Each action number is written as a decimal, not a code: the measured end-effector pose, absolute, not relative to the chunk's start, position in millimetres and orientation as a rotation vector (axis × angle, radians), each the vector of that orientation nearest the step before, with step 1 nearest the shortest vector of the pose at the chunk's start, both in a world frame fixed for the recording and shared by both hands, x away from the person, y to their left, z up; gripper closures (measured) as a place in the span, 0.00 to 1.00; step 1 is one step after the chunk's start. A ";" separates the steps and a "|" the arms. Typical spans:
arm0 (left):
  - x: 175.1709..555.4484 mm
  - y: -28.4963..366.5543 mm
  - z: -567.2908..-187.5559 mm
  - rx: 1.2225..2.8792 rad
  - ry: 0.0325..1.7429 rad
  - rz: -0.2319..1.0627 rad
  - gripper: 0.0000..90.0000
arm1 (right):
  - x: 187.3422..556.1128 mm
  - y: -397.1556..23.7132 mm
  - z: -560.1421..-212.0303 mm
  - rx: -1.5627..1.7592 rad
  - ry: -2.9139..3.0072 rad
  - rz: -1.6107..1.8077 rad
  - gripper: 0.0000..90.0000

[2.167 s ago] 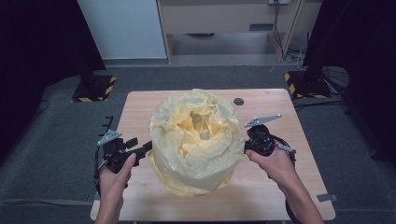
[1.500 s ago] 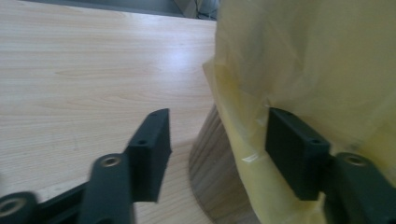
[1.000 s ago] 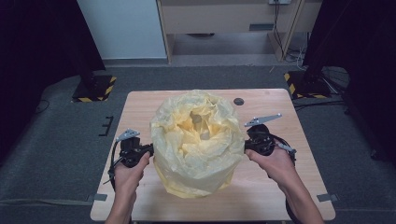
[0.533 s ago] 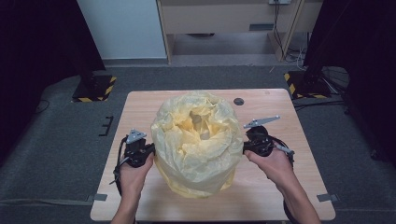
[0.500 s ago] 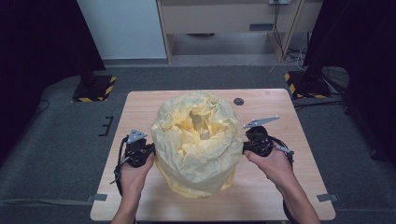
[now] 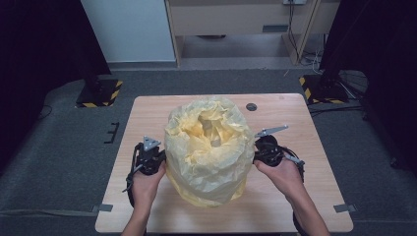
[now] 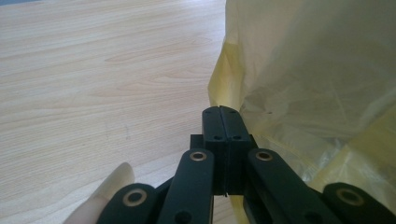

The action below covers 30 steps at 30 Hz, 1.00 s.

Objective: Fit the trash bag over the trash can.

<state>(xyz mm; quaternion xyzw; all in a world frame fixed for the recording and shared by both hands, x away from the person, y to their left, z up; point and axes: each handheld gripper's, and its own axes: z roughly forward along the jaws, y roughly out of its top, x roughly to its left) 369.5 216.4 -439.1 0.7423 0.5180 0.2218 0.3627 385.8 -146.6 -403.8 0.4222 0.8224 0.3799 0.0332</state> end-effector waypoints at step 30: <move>383.3 211.7 -468.8 1.962 1.399 0.601 1.00 | 393.5 -152.3 -451.2 1.400 2.547 1.108 1.00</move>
